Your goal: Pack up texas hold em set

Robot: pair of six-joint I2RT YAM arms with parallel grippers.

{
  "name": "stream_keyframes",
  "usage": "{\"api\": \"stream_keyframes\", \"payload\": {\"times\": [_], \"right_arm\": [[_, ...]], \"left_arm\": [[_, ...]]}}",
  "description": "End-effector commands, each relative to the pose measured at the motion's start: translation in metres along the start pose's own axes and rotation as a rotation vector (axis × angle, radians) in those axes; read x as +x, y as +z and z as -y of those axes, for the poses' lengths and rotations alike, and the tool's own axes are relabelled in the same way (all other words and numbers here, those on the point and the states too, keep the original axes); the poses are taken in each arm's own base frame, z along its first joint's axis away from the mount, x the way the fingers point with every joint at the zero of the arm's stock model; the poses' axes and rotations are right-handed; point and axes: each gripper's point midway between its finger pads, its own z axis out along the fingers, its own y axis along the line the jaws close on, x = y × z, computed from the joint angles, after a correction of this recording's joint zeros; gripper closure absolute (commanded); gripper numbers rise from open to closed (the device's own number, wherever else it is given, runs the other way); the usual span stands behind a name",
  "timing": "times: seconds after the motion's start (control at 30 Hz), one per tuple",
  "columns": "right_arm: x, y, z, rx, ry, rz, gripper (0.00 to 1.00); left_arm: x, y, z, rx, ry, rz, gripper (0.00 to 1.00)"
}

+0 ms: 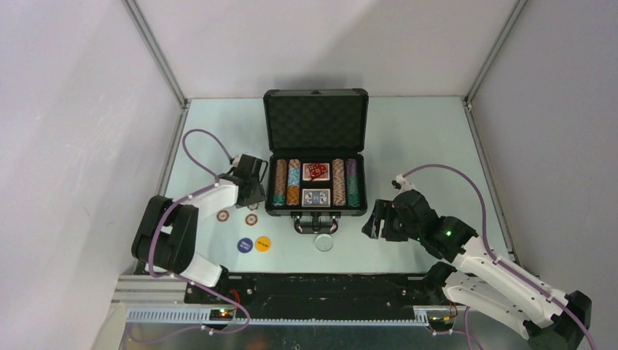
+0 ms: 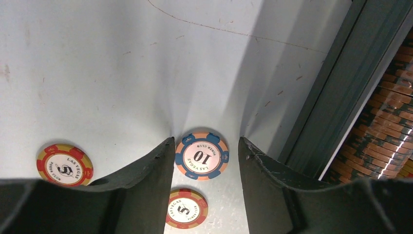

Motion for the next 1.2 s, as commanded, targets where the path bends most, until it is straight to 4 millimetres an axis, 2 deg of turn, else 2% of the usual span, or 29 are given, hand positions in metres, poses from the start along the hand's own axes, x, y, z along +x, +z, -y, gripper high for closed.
{"api": "stream_keyframes", "payload": {"times": [0.0,0.1,0.27,0.5,0.73,0.97,1.17], "right_arm": [[-0.006,0.0,-0.004,-0.009,-0.004,0.024,0.3],[-0.005,0.001,-0.005,-0.014,-0.005,0.022,0.3],[-0.005,0.001,-0.005,-0.015,-0.006,0.022,0.3],[-0.005,0.0,-0.004,-0.011,-0.007,0.023,0.3],[-0.006,0.001,-0.005,-0.012,-0.007,0.022,0.3],[-0.005,0.002,-0.007,-0.018,-0.008,0.019,0.3],[-0.006,0.003,-0.008,-0.024,-0.009,0.019,0.3]], "left_arm": [[-0.006,-0.005,0.011,0.032,-0.011,0.028,0.42],[-0.006,-0.005,0.012,0.034,-0.012,0.026,0.38],[0.0,0.002,0.009,0.014,-0.01,0.003,0.37],[0.005,0.006,0.009,0.009,0.0,-0.016,0.42],[0.009,0.008,0.01,0.016,0.005,-0.032,0.53],[0.009,0.003,0.009,0.024,0.002,-0.023,0.56],[0.0,-0.005,0.012,0.049,-0.008,0.008,0.56]]}}
